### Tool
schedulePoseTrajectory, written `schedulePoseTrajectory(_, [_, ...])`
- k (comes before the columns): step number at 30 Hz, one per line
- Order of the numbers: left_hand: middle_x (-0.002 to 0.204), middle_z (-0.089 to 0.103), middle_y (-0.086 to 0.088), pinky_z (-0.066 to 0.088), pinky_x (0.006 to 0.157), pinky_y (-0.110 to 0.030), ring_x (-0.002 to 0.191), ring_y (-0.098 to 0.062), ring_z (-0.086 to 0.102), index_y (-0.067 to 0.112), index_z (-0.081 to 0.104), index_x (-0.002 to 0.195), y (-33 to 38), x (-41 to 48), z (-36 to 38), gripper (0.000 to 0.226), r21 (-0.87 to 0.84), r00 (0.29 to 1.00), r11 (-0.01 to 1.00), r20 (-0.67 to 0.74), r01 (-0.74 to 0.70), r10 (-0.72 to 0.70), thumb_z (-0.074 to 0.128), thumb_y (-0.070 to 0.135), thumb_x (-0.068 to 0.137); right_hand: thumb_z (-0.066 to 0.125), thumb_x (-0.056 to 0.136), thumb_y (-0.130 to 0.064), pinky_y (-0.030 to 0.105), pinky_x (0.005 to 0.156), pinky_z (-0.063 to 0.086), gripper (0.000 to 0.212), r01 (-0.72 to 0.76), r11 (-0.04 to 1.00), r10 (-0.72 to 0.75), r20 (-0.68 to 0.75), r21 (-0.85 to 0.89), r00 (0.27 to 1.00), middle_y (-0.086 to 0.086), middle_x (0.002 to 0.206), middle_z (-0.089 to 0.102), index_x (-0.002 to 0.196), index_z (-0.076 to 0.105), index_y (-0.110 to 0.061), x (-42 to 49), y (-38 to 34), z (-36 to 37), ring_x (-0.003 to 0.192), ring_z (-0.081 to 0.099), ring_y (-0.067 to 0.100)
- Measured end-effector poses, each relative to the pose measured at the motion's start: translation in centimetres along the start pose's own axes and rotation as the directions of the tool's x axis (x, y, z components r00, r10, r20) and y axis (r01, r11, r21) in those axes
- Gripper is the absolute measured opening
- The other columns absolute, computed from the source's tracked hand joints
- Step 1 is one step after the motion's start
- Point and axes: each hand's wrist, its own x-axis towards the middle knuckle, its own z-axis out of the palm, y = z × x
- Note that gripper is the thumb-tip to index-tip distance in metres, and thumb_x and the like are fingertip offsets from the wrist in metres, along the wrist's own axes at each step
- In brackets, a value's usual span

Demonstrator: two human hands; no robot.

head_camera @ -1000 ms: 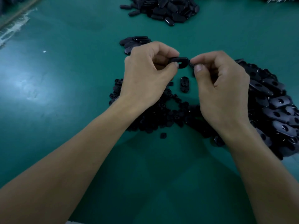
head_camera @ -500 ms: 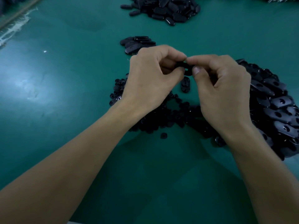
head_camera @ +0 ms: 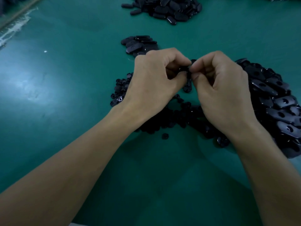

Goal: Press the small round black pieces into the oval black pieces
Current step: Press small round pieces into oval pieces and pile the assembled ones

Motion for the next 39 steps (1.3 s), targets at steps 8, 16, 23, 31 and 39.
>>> schedulePoseTrajectory(8, [0.084, 0.074, 0.012, 0.053, 0.073, -0.012, 0.076, 0.003, 0.071, 0.014, 0.078, 0.099, -0.1, 0.0, 0.1, 0.018, 0.013, 1.0, 1.0, 0.018, -0.017, 0.017, 0.073, 0.004, 0.085, 0.061, 0.093, -0.008, 0.01, 0.06, 0.042, 0.021, -0.022, 0.999, 0.021, 0.039, 0.024, 0.999, -0.013, 0.077, 0.056, 0.093, 0.047, -0.024, 0.0, 0.4, -0.2, 0.068, 0.054, -0.005])
schedulePoseTrajectory(16, [0.084, 0.075, 0.011, 0.056, 0.075, -0.016, 0.075, 0.003, 0.071, 0.013, 0.078, 0.1, 0.0, 0.1, 0.1, 0.016, -0.011, 1.0, 1.0, 0.031, 0.004, -0.004, 0.074, 0.006, 0.086, 0.067, 0.09, -0.015, 0.016, 0.065, 0.046, 0.034, -0.016, 0.999, 0.02, -0.119, 0.035, 0.993, -0.01, 0.081, 0.061, 0.086, 0.04, -0.035, 0.0, -0.1, 0.1, 0.073, 0.059, 0.005])
schedulePoseTrajectory(23, [0.083, 0.074, 0.016, 0.055, 0.074, -0.013, 0.075, 0.006, 0.07, 0.016, 0.079, 0.097, 0.1, 0.2, 0.1, 0.015, -0.012, 0.999, 0.999, -0.005, 0.037, -0.037, 0.075, 0.008, 0.085, 0.064, 0.09, -0.016, 0.021, 0.061, 0.046, 0.034, -0.032, 0.999, 0.035, -0.128, 0.021, 0.991, -0.007, 0.081, 0.062, 0.081, 0.039, -0.038, -0.2, -0.3, 0.4, 0.072, 0.06, 0.011])
schedulePoseTrajectory(31, [0.077, 0.075, 0.011, 0.058, 0.07, -0.022, 0.071, -0.001, 0.072, 0.021, 0.076, 0.088, 0.2, 0.1, 0.1, 0.016, -0.123, 0.996, 0.988, -0.008, 0.089, -0.09, 0.075, 0.006, 0.082, 0.064, 0.085, -0.015, 0.038, 0.071, 0.054, 0.034, -0.062, 0.996, 0.075, -0.222, 0.064, 0.972, -0.018, 0.078, 0.066, 0.078, 0.036, -0.033, -0.5, -0.5, 0.7, 0.074, 0.066, 0.014])
schedulePoseTrajectory(39, [0.081, 0.075, 0.012, 0.058, 0.073, -0.019, 0.074, 0.0, 0.073, 0.018, 0.078, 0.092, 0.2, 0.1, 0.1, 0.018, -0.094, 0.998, 0.993, -0.003, 0.068, -0.068, 0.076, 0.004, 0.082, 0.068, 0.083, -0.017, 0.043, 0.069, 0.056, 0.033, -0.078, 0.994, 0.091, -0.175, 0.082, 0.98, -0.005, 0.078, 0.069, 0.074, 0.041, -0.035, 0.0, -0.3, 0.2, 0.073, 0.068, 0.019])
